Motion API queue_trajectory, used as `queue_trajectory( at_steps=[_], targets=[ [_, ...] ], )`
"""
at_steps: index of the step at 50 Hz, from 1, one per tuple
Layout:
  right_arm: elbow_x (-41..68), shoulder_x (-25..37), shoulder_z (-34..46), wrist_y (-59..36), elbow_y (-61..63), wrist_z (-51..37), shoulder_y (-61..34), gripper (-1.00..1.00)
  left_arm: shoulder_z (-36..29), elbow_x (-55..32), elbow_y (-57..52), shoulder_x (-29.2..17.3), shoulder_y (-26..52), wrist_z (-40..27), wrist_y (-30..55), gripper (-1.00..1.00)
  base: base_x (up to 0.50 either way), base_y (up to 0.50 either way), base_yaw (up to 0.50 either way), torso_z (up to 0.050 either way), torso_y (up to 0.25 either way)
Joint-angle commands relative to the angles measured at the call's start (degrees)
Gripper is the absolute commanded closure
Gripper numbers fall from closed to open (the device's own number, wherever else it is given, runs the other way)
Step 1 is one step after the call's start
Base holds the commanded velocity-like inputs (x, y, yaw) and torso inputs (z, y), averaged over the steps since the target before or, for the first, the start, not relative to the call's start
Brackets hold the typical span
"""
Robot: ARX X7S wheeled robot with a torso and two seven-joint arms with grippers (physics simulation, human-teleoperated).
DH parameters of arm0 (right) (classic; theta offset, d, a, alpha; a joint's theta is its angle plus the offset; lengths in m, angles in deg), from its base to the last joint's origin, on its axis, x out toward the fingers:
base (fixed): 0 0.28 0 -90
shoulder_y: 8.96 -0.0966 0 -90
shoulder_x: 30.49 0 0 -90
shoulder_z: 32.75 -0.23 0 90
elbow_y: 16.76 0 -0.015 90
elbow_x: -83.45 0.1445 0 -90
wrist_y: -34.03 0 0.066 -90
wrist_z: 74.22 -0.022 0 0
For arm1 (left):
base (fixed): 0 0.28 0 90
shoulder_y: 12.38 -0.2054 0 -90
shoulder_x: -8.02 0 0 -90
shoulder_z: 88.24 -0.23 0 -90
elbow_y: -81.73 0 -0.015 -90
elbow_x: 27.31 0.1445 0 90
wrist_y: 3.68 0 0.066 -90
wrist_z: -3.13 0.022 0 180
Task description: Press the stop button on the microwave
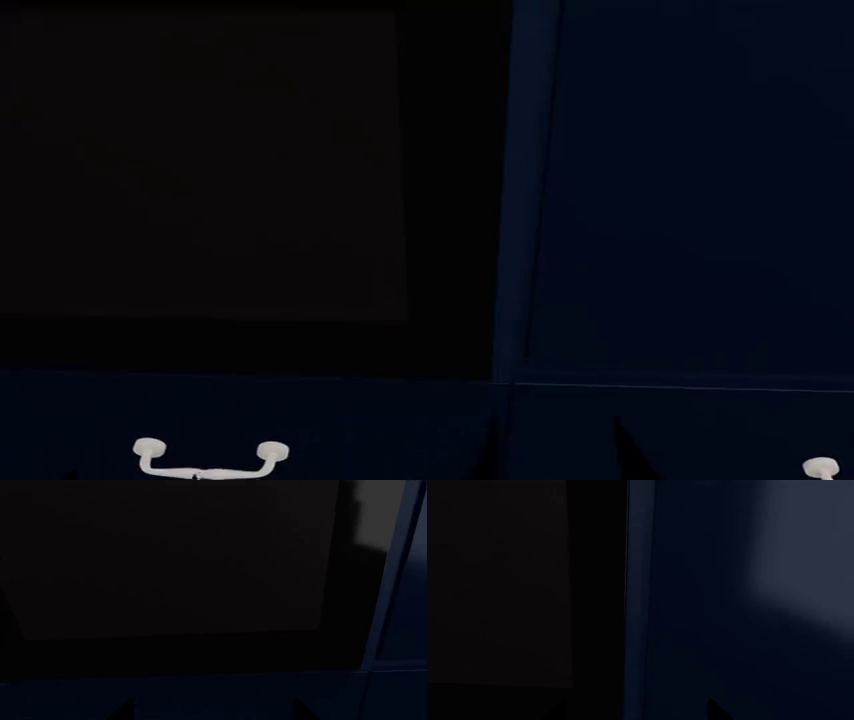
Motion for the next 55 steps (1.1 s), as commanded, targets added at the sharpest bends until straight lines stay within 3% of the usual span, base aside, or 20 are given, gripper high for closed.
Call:
queue_trajectory(
  at_steps=[1, 9, 13, 16, 17, 26, 31, 34, 43, 45, 55],
  targets=[
    [-0.83, 1.09, 1.78, -10.4, 14.89, -1.88, -3.69, -1.0, 3.35, -0.14, 4.37, -3.59, -2.91, -3.31, 0.04, -1.0, 0.0, 0.0, 0.0, 0.05, 0.02],
    [-2.08, 1.45, 3.19, -21.92, 28.6, -2.78, -10.22, -1.0, 8.48, -2.38, 25.61, -5.18, -0.71, -5.33, -9.03, -1.0, 0.0, 0.0, 0.0, 0.05, 0.021],
    [-2.11, 1.49, 3.55, -28.4, 34.75, -2.58, -15.31, -1.0, 9.51, -1.87, 50.08, -6.13, 6.58, -6.29, -19.78, -1.0, 0.0, 0.0, 0.0, 0.05, 0.025],
    [-1.33, 1.34, 2.68, -35.5, 38.7, -2.09, -21.67, -1.0, 10.01, -1.36, 75.86, -7.57, 15.67, -7.06, -33.59, -1.0, 0.0, 0.0, 0.0, 0.05, 0.042],
    [-1.27, 1.33, 2.44, -37.27, 39.63, -2.13, -23.45, -1.0, 10.5, -1.56, 78.01, -7.74, 15.21, -7.15, -32.49, -1.0, 0.0, 0.0, 0.0, 0.05, 0.045],
    [-1.29, 1.57, 3.87, -47.36, 44.92, -2.47, -32.24, -1.0, 15.38, -0.14, 78.04, -8.71, 9.09, -11.61, -24.4, -1.0, 0.0, 0.0, 0.0, 0.05, 0.044],
    [-3.3, 0.74, 4.86, -52.34, 45.0, -1.27, -39.08, -1.0, 19.88, 0.27, 78.05, -8.63, 6.33, -10.65, -21.3, -1.0, 0.0, 0.0, 0.0, 0.05, 0.044],
    [-9.68, -3.28, 4.77, -55.51, 45.01, 4.85, -43.27, -1.0, 24.49, -0.75, 78.05, -8.16, 5.07, -7.37, -18.58, -1.0, 0.0, 0.0, 0.0, 0.05, 0.045],
    [-10.54, -3.44, 7.92, -72.22, 45.0, 4.9, -62.45, -1.0, 25.24, 0.83, 78.05, -7.8, 4.17, -7.91, -17.09, -1.0, 0.0, 0.0, 0.0, 0.05, 0.044],
    [-5.68, -3.44, 5.91, -76.42, 44.24, 2.73, -66.66, -1.0, 25.24, 0.83, 78.05, -7.8, 4.17, -7.91, -17.09, -1.0, 0.0, 0.0, 0.0, 0.05, 0.045],
    [2.17, -3.07, 3.99, -72.48, 26.28, -3.33, -79.03, -1.0, 25.24, 0.83, 78.05, -7.8, 4.17, -7.91, -17.09, -1.0, 0.0, 0.0, 0.0, 0.05, 0.045]
  ],
)
